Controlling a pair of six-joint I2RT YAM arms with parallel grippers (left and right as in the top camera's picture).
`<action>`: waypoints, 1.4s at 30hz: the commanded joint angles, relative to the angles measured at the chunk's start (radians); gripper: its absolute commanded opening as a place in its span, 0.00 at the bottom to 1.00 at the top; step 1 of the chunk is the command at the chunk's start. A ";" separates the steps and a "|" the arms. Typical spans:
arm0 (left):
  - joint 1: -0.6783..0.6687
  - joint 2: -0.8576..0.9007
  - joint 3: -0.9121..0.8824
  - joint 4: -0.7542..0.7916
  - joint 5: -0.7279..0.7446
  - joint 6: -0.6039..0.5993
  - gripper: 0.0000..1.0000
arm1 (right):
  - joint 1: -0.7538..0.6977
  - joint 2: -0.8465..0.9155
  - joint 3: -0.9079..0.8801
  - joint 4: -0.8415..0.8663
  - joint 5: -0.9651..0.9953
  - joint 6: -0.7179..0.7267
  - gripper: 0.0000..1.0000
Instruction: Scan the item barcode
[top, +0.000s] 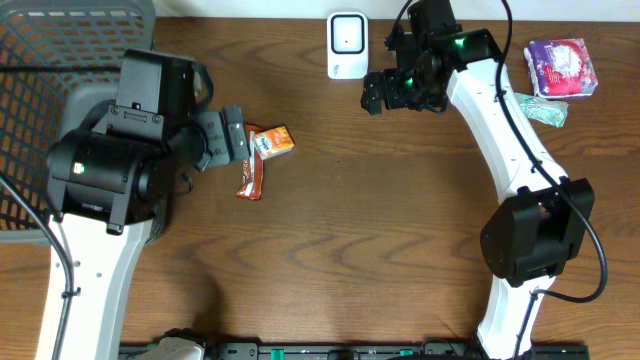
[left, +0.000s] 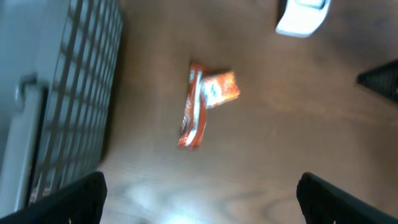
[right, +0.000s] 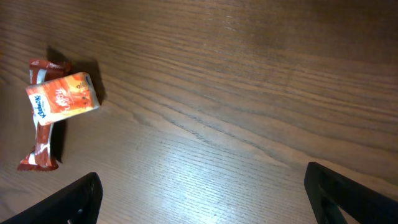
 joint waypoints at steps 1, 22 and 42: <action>0.003 0.034 -0.031 0.084 -0.003 0.040 0.98 | 0.010 -0.012 0.001 0.000 -0.003 0.009 0.99; 0.001 0.614 -0.038 0.214 0.122 0.238 0.88 | 0.010 -0.012 0.001 0.000 -0.003 0.009 0.99; 0.000 0.780 -0.065 0.400 0.106 0.246 0.79 | 0.010 -0.012 0.001 0.000 -0.003 0.009 0.99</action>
